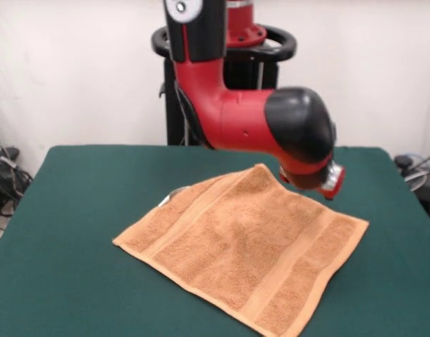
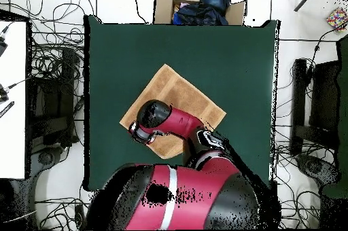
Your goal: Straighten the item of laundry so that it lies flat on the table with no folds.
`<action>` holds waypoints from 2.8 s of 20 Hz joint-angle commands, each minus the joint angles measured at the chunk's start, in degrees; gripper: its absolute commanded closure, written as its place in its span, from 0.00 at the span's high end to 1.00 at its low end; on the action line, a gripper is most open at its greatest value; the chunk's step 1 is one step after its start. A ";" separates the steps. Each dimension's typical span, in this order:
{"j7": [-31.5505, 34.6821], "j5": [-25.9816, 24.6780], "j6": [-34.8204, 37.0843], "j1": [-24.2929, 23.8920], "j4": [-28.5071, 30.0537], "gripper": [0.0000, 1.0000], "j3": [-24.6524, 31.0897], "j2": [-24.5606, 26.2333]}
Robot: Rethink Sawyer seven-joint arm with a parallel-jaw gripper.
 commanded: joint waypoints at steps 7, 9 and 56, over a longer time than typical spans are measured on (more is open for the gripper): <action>13.95 -1.06 -30.00 10.84 -22.77 1.00 -7.77 12.80; 14.59 -0.23 -25.86 12.14 -23.07 1.00 -9.01 11.87; 4.57 -5.71 -10.87 13.03 -20.32 1.00 -10.28 -2.72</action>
